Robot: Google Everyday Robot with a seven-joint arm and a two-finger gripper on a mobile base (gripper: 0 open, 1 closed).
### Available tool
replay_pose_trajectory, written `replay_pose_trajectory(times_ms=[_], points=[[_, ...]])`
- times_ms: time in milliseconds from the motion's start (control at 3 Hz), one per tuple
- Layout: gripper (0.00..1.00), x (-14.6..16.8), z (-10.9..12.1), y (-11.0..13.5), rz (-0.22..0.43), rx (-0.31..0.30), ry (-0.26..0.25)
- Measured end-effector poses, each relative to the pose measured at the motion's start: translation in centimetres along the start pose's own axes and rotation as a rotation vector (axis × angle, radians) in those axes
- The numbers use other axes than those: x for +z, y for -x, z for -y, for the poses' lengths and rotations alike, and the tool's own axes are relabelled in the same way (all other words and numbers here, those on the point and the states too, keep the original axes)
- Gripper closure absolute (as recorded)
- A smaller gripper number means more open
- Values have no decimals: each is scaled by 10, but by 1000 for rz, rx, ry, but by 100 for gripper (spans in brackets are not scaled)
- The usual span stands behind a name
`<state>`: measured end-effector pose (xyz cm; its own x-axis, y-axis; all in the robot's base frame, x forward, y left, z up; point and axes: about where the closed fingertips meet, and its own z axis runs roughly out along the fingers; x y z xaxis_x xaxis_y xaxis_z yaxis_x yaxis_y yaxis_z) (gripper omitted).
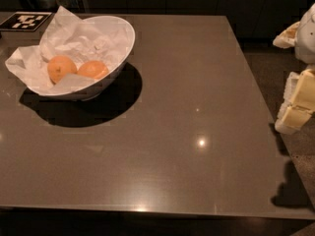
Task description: Pick orange from white bowl
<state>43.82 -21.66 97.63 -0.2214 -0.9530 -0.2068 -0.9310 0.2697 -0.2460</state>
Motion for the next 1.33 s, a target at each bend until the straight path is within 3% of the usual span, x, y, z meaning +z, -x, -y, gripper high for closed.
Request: replay_pose_trajectory(times_ms=[667,1000,1333], points=[[0,-2,5,13,10,18,10],[0,-5,13,41,-4,0,40],[0,-10,16,80,33,-81,85]])
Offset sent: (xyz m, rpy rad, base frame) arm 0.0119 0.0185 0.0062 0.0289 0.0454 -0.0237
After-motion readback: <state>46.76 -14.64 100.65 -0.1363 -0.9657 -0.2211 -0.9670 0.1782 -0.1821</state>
